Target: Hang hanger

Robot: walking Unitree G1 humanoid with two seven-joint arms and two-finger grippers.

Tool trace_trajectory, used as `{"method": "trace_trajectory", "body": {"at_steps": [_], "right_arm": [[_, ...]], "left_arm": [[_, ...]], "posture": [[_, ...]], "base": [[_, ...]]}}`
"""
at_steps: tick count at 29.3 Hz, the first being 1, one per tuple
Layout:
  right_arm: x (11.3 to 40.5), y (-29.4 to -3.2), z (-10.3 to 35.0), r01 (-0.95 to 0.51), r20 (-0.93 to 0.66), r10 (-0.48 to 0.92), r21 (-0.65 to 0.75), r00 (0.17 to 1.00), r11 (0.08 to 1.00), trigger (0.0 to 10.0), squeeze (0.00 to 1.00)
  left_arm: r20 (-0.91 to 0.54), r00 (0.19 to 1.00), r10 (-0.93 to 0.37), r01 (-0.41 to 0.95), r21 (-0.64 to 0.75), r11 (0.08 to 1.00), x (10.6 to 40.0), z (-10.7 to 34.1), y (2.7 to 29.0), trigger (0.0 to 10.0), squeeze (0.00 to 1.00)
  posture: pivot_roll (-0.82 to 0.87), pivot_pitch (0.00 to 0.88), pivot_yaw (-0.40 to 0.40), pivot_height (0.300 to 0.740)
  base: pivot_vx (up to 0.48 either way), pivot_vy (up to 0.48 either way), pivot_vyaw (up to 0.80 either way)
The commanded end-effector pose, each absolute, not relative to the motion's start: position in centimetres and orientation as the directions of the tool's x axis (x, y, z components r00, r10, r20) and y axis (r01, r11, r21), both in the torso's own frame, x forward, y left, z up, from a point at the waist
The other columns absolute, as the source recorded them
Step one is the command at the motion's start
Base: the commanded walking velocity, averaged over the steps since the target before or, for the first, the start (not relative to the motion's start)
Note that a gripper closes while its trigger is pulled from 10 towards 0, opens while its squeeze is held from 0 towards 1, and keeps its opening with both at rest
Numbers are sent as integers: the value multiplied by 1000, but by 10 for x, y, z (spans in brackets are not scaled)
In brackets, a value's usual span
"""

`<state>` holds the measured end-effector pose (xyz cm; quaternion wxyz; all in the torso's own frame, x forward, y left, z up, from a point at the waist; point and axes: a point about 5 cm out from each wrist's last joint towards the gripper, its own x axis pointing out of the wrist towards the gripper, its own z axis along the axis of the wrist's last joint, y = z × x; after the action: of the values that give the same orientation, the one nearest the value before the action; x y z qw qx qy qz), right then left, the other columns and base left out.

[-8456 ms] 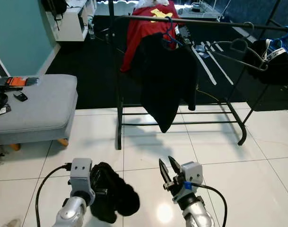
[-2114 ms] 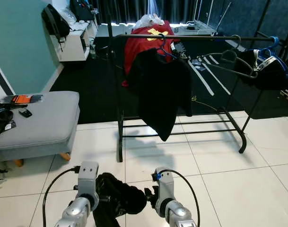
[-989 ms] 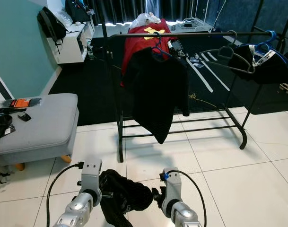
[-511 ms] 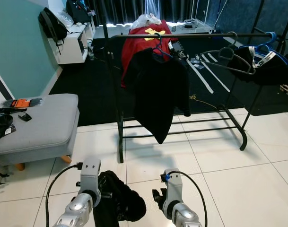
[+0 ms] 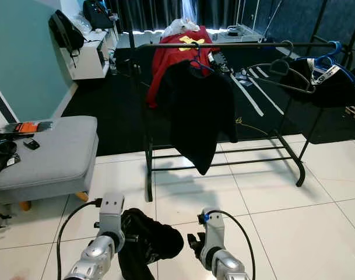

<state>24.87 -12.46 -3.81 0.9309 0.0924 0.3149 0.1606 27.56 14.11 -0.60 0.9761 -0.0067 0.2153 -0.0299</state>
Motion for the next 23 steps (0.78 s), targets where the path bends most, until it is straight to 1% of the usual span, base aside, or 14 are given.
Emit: {"method": "trace_trajectory", "body": {"at_steps": [1,10,15,23], "right_arm": [[248,-123,-40,-224,-572,355,288,740,931,10000,0],[251,-123,-38,-232,-571,350,271,743,934,10000,0],[254,-121,-36,-210,-556,342,289,758,934,10000,0],[255,-115,-35,-185,-551,336,311,764,932,10000,0]], "left_arm": [[-411,910,-48,48,-10,999,282,-2,147,10000,0],[-408,912,-41,43,-5,999,285,0,148,10000,0],[-411,911,-40,42,-5,999,285,0,151,10000,0],[-418,908,-37,39,-5,999,286,0,157,10000,0]], "posture": [[21,0,3,740],[25,0,5,740],[23,12,23,740],[22,0,34,740]], "base": [[0,0,0],[0,0,0],[0,0,0],[0,0,0]]}}
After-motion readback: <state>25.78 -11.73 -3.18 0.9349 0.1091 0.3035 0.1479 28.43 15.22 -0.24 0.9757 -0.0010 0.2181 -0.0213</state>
